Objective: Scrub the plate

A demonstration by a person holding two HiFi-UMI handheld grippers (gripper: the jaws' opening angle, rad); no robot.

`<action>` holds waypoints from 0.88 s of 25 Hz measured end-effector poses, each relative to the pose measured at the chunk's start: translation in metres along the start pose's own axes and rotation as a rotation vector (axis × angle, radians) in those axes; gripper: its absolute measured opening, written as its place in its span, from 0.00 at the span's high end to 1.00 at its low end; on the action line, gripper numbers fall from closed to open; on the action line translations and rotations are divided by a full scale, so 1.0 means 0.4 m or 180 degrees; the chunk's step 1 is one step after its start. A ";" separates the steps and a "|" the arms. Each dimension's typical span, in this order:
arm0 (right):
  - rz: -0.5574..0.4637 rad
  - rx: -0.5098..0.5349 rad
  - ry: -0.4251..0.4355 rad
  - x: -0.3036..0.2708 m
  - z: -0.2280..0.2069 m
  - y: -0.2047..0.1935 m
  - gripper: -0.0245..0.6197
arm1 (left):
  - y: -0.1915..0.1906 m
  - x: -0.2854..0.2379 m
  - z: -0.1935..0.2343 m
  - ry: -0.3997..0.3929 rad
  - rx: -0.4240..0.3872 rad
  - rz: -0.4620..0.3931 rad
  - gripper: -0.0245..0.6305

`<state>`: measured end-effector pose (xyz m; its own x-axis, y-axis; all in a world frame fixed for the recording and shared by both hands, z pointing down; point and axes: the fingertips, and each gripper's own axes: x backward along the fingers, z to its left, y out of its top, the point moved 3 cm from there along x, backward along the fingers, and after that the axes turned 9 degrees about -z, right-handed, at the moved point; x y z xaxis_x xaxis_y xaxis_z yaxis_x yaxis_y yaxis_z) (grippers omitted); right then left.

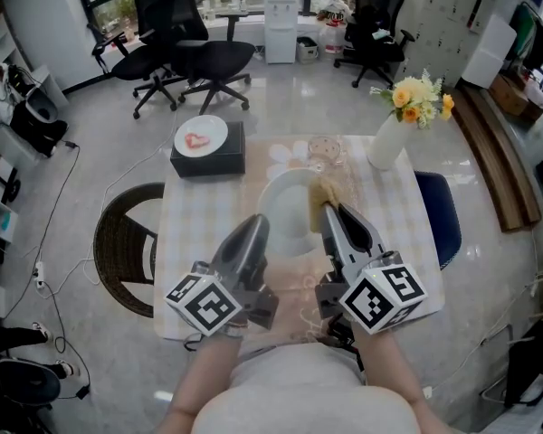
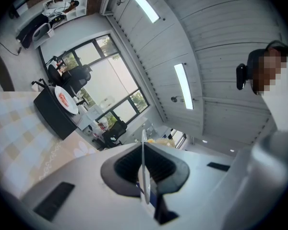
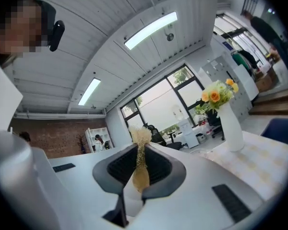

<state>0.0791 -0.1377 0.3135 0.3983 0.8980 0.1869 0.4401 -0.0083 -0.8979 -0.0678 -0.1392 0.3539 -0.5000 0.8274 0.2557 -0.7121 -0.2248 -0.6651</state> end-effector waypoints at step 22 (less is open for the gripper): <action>0.0549 -0.0862 0.0470 -0.051 0.115 -0.101 0.89 | 0.008 0.003 0.010 0.0034 0.0065 -0.0036 0.93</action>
<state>0.0161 -0.1357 0.3277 0.5887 0.8001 0.1152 0.5458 -0.2883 -0.7868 -0.0726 -0.1409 0.3550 -0.4867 0.8354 0.2556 -0.7277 -0.2258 -0.6477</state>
